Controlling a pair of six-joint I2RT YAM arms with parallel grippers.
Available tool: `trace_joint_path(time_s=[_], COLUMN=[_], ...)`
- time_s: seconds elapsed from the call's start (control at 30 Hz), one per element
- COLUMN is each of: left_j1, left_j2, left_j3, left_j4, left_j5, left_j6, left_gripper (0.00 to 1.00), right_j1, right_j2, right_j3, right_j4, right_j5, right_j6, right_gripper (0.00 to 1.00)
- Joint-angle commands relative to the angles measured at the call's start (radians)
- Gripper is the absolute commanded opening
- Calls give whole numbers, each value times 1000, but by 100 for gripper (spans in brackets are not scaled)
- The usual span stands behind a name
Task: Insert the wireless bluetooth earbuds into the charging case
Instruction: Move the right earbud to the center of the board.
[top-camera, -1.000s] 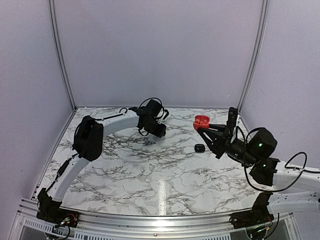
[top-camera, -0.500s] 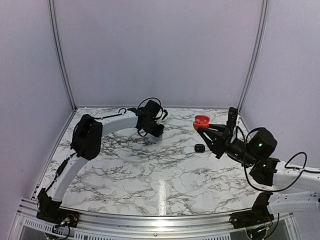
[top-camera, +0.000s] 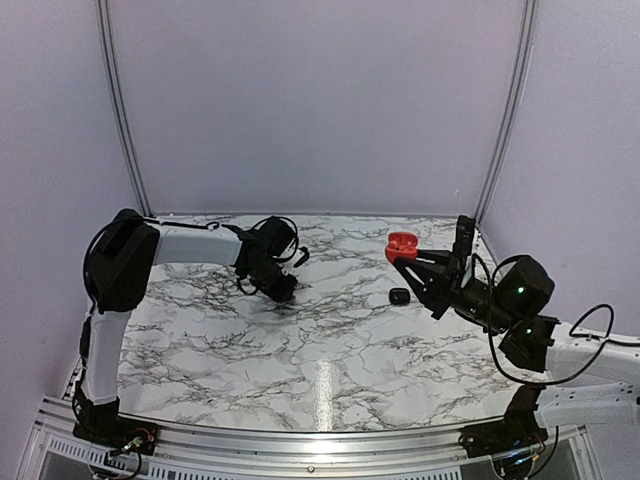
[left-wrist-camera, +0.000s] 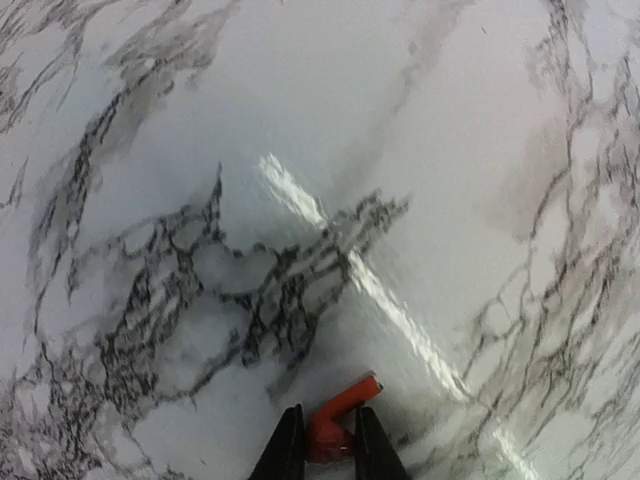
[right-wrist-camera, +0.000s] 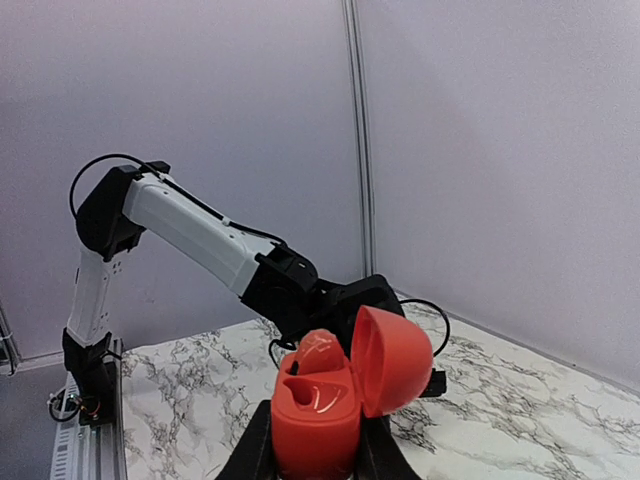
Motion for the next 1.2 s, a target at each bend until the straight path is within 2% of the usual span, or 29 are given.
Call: trace_joint_path(time_s=[0.0, 0.13, 0.23, 0.33, 0.47, 0.5, 0.57, 0.63, 0.87, 1.0, 1.17], left_j1=[-42, -77, -122, -176, -188, -187, -186, -183, -179, -181, -179], left_j2=[-168, -295, -331, -323, -312, -316, -328, -341, -398, -399, -398], left_j3=[-228, -428, -519, -536, -521, -520, -522, -520, -548, -588, -627], left_j4=[-4, 14, 27, 29, 28, 27, 25, 26, 30, 43, 93], left_j5=[44, 96, 125, 133, 111, 102, 70, 33, -10, -58, -114], left_j6=[49, 98, 171, 228, 273, 281, 284, 270, 208, 158, 113], left_gripper=[6, 6, 6, 8, 13, 16, 31, 40, 53, 54, 49], right_j1=[-10, -11, -10, -11, -10, -10, -11, -10, -11, -11, -11], right_j2=[-15, -16, -23, -22, -24, -25, -27, -29, -31, -41, -45], right_j3=[-4, -6, -7, -4, 2, 2, 2, 3, 7, 4, 1], right_j4=[6, 5, -1, -4, -13, -13, -16, -16, -18, -23, -27], right_j5=[-20, -25, -23, -27, -31, -30, -29, -28, -31, -31, -31], right_j6=[15, 18, 18, 20, 23, 24, 25, 25, 27, 25, 23], right_gripper=[0, 0, 0, 0, 0, 0, 0, 0, 0, 0, 0])
